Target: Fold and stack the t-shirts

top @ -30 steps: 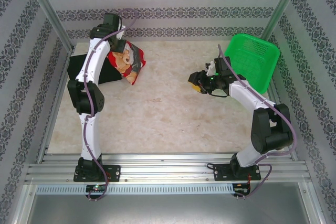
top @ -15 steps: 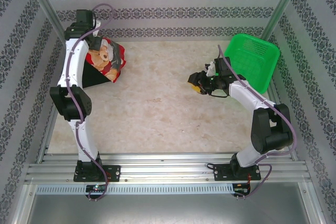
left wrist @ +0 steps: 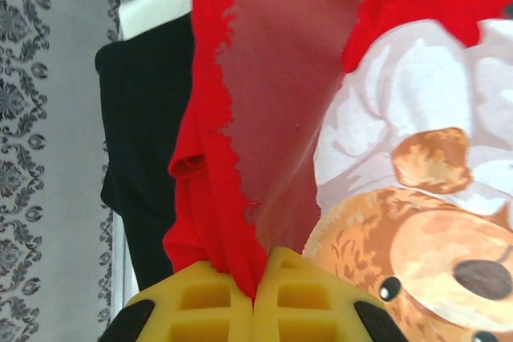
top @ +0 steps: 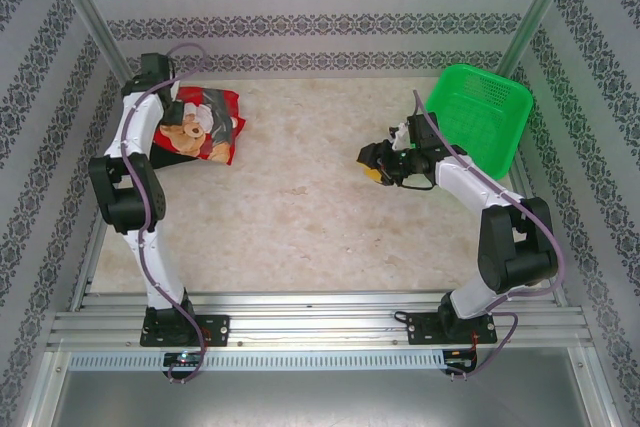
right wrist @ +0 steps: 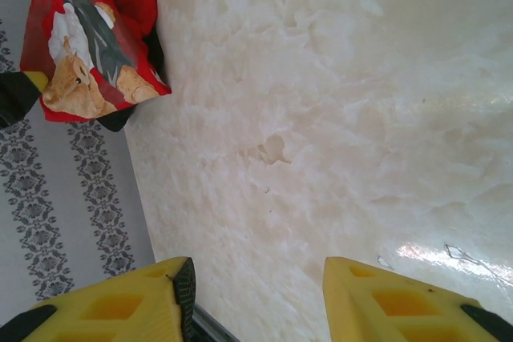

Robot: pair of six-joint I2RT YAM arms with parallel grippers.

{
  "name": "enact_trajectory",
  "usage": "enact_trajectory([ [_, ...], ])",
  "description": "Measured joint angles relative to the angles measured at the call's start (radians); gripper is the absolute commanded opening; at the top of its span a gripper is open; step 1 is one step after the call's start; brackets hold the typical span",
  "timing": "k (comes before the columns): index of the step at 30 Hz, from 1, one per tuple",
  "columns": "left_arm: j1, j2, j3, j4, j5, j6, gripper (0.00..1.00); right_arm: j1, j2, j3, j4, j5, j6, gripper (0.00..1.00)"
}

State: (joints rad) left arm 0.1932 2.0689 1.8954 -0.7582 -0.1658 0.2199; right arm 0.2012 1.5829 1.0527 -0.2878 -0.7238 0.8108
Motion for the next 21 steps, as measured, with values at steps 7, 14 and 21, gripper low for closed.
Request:
enact_trajectory([
  [7,0.1,0.0,-0.051,0.072,0.006,-0.078,0.5,0.003,0.0,0.0,-0.041,0.001,-0.009,0.48],
  [14,0.164,-0.013,-0.051,0.085,0.037,-0.179,1.0,0.011,-0.002,0.014,-0.076,0.005,-0.036,0.65],
  [21,0.159,-0.328,-0.252,0.179,0.256,-0.32,1.0,-0.014,-0.132,0.031,-0.188,0.101,-0.166,0.94],
])
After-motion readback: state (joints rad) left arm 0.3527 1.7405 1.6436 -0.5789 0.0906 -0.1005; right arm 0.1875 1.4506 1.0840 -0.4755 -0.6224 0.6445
